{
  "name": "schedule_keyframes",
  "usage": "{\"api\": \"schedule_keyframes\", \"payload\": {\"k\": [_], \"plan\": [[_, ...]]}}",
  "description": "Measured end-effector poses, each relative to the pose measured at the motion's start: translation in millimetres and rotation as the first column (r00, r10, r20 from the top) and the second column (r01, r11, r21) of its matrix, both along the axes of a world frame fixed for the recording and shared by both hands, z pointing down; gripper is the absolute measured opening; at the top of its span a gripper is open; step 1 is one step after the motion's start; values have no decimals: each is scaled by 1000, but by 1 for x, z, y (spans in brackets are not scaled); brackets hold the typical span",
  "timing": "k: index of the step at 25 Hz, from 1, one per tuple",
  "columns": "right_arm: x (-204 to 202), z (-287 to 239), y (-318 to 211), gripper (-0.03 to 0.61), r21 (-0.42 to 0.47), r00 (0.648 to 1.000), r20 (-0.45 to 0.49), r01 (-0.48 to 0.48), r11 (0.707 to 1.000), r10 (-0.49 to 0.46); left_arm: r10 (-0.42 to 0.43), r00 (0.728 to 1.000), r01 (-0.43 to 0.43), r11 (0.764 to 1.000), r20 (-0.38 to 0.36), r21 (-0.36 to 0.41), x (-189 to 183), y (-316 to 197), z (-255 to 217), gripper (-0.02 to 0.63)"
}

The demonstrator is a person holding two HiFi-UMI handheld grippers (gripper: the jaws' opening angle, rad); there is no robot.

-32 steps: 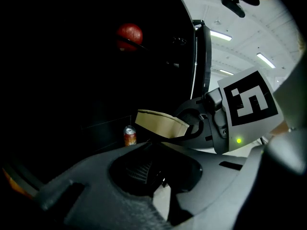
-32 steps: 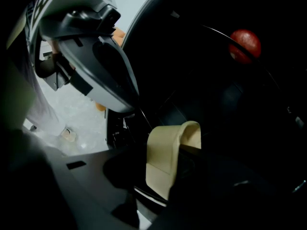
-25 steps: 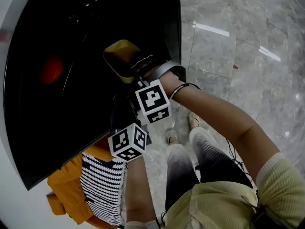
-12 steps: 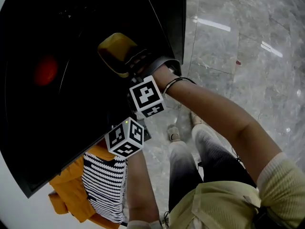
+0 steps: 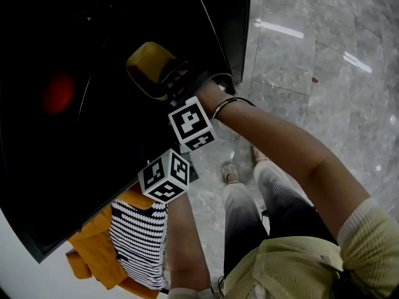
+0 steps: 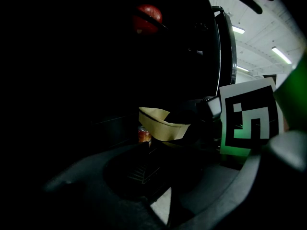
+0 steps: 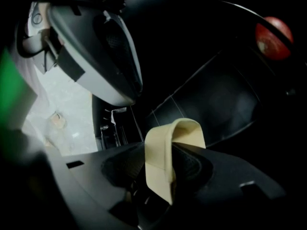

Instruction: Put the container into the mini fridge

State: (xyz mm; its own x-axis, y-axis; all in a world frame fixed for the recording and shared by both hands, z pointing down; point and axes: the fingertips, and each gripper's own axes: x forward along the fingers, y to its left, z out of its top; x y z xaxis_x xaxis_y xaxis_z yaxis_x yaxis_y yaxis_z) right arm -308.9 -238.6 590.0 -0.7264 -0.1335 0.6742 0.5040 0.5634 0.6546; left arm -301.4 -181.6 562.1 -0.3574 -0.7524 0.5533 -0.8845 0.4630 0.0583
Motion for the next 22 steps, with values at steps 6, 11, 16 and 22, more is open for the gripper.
{"api": "schedule_keyframes", "payload": {"k": [6,11,16,22], "plan": [[-4,5,-2,204,-61,1000,4,-22,998,22,25,1000,-25,1000,2,-2,1,-6,1,34],[-1,2,3,238,-133,1000,1,-15,991,15,49,999,-49,999,5,-1,2,-10,-7,71],[7,-1,6,242,-158,998,31,-43,987,48,54,999,-54,998,4,10,3,-4,-7,83],[17,-22,10,242,-210,979,143,-112,971,144,73,997,-73,997,9,26,11,0,-17,84]]}}
